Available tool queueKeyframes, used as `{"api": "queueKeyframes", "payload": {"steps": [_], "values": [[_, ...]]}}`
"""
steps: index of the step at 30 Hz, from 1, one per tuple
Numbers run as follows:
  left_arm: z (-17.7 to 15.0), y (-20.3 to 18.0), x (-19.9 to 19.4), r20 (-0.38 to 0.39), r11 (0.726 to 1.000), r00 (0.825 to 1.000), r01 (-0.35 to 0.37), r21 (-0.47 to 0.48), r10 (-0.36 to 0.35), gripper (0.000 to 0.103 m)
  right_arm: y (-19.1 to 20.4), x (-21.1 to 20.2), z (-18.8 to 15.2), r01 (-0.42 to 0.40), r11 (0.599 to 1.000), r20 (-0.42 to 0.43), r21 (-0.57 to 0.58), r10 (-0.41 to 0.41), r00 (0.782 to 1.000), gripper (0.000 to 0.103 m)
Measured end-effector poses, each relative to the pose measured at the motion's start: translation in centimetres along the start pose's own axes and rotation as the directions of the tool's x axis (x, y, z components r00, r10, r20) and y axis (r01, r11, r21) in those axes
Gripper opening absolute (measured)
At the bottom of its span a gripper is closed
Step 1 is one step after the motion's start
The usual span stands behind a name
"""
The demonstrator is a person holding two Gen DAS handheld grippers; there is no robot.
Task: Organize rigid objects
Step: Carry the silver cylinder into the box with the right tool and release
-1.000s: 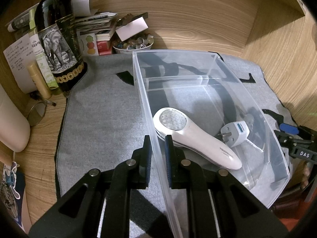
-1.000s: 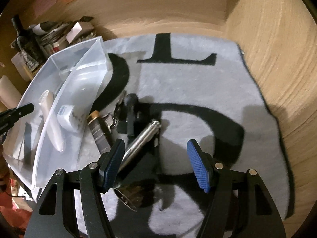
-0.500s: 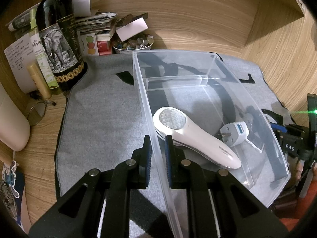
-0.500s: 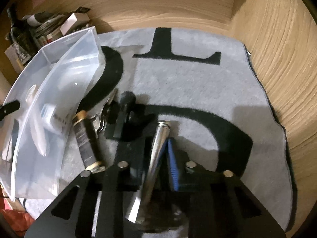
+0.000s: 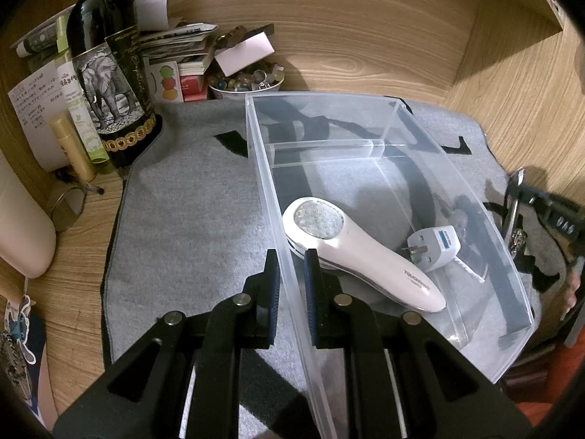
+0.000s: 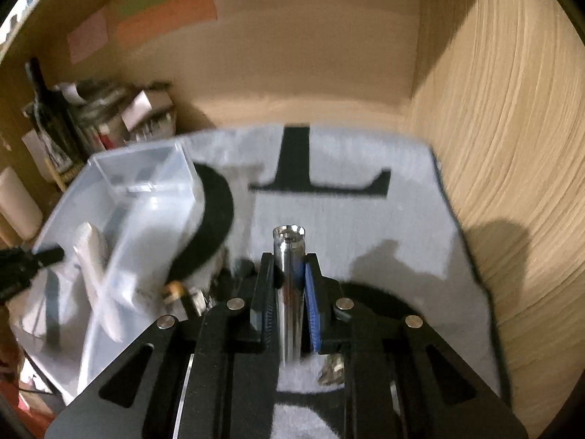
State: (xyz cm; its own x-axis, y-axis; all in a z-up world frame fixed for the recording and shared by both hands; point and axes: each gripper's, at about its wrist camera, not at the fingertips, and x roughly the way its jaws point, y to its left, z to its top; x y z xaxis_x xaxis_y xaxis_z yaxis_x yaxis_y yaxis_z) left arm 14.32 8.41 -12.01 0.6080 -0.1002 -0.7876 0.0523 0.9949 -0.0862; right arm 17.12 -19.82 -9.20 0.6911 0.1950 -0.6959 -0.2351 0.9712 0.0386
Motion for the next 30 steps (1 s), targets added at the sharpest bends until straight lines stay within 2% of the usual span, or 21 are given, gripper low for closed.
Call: {"api": "queueKeyframes", "payload": {"steps": [7,18,23,30], "values": [[0.0,0.0,-0.1,0.000,1.000,1.000,0.001,-0.002,-0.001,0.013,1.5,-2.2,2.2,-0.014,0.999,0.097,-0.034,0.017,0.995,0.014],[-0.1,0.1,-0.1,0.002,1.000,1.000,0.003,-0.004,-0.003,0.013,7.3,-5.5,5.3,-0.107,0.976,0.220,-0.191,0.148,0.964,0.014],[-0.1,0.1,-0.1,0.003,1.000,1.000,0.004,-0.005,-0.004,0.013,9.8,-4.6,6.0,-0.144,0.957,0.210,-0.252,0.200,0.957,0.014],[-0.1,0.1,-0.1,0.003,1.000,1.000,0.004,-0.004,-0.004,0.013,12.4,-1.7,6.4,-0.194,0.934,0.135,-0.300,0.243,0.961,0.014]]}}
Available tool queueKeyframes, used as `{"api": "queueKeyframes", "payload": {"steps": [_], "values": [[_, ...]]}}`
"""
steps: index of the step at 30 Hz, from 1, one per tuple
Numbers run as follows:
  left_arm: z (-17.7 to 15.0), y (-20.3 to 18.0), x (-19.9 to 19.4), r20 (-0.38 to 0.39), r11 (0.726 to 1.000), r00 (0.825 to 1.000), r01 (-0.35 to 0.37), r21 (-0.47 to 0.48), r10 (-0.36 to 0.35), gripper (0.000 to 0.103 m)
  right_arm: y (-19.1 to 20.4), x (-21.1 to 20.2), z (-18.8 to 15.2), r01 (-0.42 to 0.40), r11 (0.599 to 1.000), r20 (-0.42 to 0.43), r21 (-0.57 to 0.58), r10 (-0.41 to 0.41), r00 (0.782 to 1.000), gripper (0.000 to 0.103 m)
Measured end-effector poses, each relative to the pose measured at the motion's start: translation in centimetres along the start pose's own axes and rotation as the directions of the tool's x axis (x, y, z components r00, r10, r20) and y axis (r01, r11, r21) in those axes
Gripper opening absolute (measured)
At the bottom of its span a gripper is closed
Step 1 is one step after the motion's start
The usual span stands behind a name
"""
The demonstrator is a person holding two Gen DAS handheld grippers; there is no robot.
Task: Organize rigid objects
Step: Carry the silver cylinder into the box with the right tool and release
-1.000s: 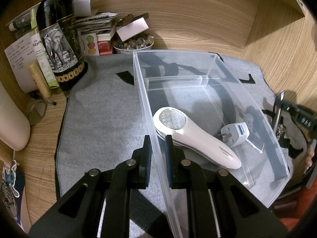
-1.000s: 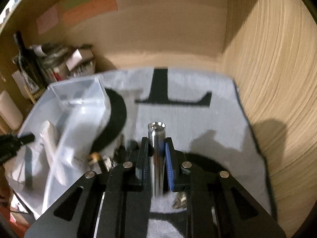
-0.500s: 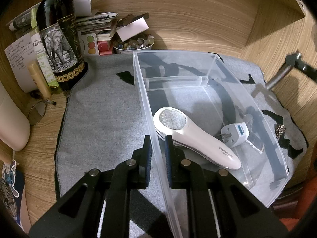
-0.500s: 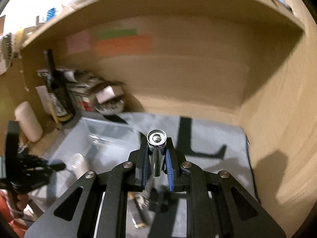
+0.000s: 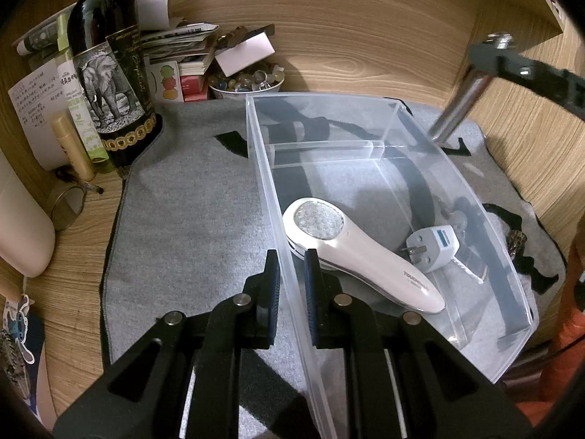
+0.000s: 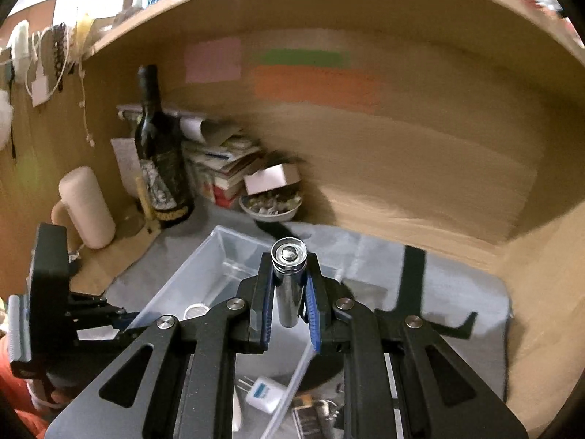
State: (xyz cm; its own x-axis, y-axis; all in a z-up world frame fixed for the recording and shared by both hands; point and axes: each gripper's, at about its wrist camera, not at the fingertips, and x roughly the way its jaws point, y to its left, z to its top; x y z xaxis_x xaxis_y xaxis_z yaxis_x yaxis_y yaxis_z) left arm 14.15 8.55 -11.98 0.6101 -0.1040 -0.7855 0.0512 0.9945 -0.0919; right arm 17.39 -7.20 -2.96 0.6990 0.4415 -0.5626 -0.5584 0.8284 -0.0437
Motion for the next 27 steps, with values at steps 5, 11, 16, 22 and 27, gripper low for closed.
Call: {"api": "queueKeyframes", "payload": {"steps": [5,11,16,22,27], "values": [[0.0,0.0,0.0,0.001,1.000,1.000,0.002,-0.002,-0.002,0.013,0.4,3.2,-0.5,-0.003,1.000,-0.085,-0.010,0.002,0.996,0.014],[0.0,0.0,0.0,0.001,1.000,1.000,0.002,-0.002,-0.002,0.013,1.1,5.8,-1.4,-0.009,0.999,-0.160,-0.035,0.004,0.987,0.014],[0.0,0.0,0.0,0.001,1.000,1.000,0.001,-0.001,-0.001,0.013,1.7,7.3,-1.9,-0.032,0.999,-0.211,-0.040,0.022,0.977,0.014],[0.0,0.0,0.0,0.000,1.000,1.000,0.001,-0.001,-0.001,0.013,2.3,6.7,-2.0,-0.070,0.997,-0.221,-0.041,0.059,0.973,0.037],[-0.1,0.1,0.0,0.000,1.000,1.000,0.003,-0.004,-0.003,0.013,2.7,5.1,-2.2,-0.078,0.995,-0.182,-0.057,0.067,0.981,0.058]]}}
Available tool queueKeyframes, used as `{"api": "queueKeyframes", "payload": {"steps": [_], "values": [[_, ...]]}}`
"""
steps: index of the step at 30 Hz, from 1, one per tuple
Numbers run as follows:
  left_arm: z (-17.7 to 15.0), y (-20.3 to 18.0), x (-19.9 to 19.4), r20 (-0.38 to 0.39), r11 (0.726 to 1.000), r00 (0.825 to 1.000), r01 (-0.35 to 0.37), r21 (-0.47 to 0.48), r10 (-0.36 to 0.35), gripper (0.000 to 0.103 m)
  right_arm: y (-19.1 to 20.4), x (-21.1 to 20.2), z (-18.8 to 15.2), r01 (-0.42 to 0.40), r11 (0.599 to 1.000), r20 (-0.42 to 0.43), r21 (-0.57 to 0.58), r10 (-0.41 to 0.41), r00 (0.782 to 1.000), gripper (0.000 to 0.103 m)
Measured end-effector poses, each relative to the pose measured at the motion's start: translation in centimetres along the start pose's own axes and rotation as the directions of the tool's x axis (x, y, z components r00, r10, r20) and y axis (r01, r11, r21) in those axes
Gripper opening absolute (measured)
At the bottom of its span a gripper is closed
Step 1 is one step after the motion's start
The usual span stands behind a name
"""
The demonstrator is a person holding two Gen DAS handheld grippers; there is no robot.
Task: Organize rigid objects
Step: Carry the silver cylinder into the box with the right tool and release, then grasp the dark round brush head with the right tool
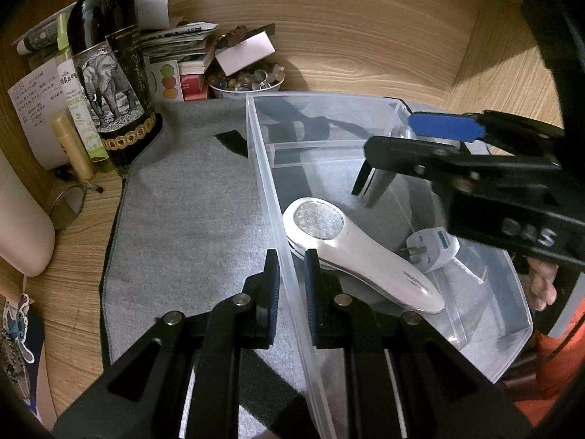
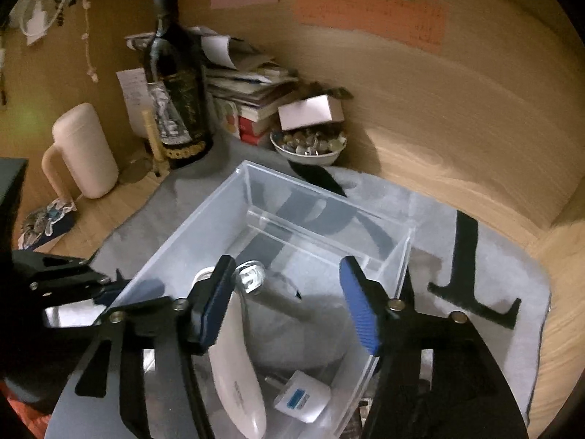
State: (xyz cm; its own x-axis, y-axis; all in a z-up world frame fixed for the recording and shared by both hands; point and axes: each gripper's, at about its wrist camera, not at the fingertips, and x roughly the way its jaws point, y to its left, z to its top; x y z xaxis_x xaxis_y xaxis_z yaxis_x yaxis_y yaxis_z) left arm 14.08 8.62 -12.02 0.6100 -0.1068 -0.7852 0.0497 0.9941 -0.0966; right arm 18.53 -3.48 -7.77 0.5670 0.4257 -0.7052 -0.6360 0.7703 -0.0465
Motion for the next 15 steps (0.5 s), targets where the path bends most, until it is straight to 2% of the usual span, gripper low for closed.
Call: {"api": "queueKeyframes", "payload": {"steps": [8,12,15], "values": [[-0.1,0.1,0.0,0.000,1.000,1.000,-0.002,0.002,0.002,0.013,-0.9,-2.7,-1.0,0.018,1.000,0.034,0.021,-0.019,0.999,0.059],[-0.1,0.1,0.0,0.000,1.000,1.000,-0.002,0.002,0.002,0.013,-2.4,-4.4,-2.2,0.084,0.995,0.047,0.050,-0.087,0.995,0.060],[-0.1,0.1,-0.1,0.002,1.000,1.000,-0.001,0.003,0.001,0.013,-4.5,-5.8,-3.7,0.148,0.983,0.036,0.112,-0.153,0.988,0.060]]}}
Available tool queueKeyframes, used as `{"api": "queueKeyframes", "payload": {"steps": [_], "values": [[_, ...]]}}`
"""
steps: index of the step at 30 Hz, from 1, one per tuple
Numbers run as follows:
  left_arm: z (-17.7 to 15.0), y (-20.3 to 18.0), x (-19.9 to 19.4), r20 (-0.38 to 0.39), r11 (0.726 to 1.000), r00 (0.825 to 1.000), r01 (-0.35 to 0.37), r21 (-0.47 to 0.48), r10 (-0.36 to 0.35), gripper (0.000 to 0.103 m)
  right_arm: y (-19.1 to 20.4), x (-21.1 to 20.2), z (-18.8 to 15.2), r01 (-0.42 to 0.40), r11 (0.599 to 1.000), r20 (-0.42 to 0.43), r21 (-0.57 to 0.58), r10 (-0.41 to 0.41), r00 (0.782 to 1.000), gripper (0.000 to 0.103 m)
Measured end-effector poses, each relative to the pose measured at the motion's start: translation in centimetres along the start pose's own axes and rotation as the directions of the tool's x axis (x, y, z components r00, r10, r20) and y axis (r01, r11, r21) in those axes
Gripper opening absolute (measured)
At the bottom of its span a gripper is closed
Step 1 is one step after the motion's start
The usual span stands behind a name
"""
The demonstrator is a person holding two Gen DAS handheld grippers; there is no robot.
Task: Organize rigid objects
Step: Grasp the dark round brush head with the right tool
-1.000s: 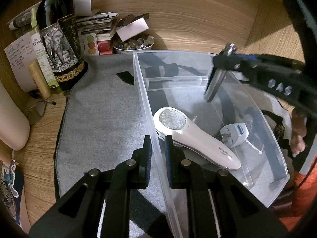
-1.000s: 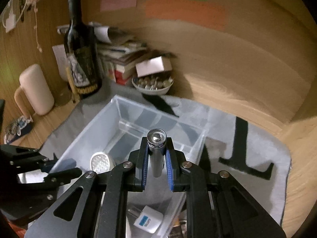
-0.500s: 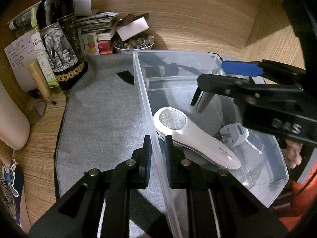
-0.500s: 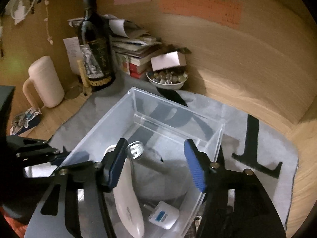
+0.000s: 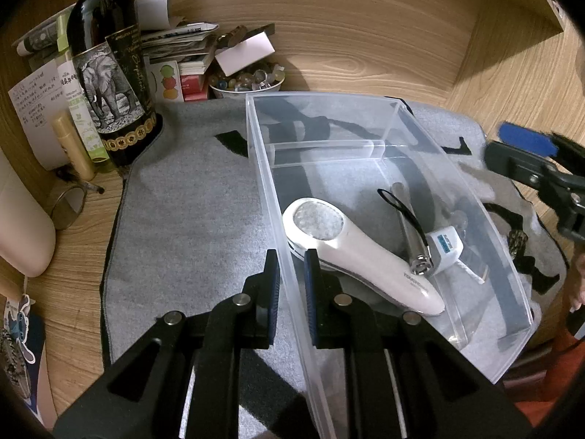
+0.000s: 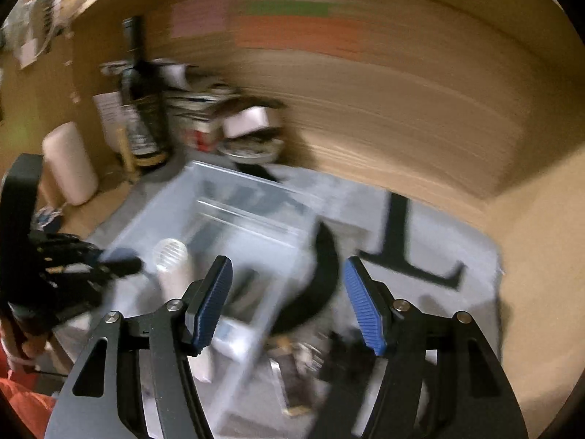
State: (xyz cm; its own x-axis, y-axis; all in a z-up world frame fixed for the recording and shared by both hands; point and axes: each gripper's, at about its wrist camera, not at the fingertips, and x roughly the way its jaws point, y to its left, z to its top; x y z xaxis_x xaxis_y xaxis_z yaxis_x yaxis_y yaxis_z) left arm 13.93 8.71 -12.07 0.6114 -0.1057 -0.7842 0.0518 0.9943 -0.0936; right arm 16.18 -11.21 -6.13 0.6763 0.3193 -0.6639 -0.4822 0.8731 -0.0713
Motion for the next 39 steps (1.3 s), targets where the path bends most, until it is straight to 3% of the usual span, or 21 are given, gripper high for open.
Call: {"api": "queueKeyframes", "payload": {"steps": [10,19,24,28,39], "values": [[-0.1,-0.1,-0.1,0.005,1.000,1.000,0.003,0.000,-0.003,0.013,-6.4,-0.5,-7.5,0.151,0.956,-0.139,0.252,-0.118,0.983,0.061],[-0.3,-0.2,0.1,0.002,1.000,1.000,0.000,0.011,0.000,0.013,-8.2,0.2,-11.7,0.224,0.923,-0.252,0.314,-0.146,0.957,0.061],[-0.3,-0.2,0.0,0.004,1.000,1.000,0.000,0.008,0.000,0.013,-9.3,0.8,-12.5,0.214,0.908,-0.260,0.359,-0.122,0.958,0.058],[-0.2,-0.1,0.0,0.003,1.000,1.000,0.001,0.010,-0.001,0.013,-9.7,1.0,-11.9,0.197,0.911,-0.245,0.362,-0.111,0.963,0.031],[-0.3,-0.1,0.0,0.003,1.000,1.000,0.001,0.011,-0.001,0.013,-8.1,-0.3,-9.1,0.146,0.938,-0.141,0.314,-0.106,0.984,0.031]]}}
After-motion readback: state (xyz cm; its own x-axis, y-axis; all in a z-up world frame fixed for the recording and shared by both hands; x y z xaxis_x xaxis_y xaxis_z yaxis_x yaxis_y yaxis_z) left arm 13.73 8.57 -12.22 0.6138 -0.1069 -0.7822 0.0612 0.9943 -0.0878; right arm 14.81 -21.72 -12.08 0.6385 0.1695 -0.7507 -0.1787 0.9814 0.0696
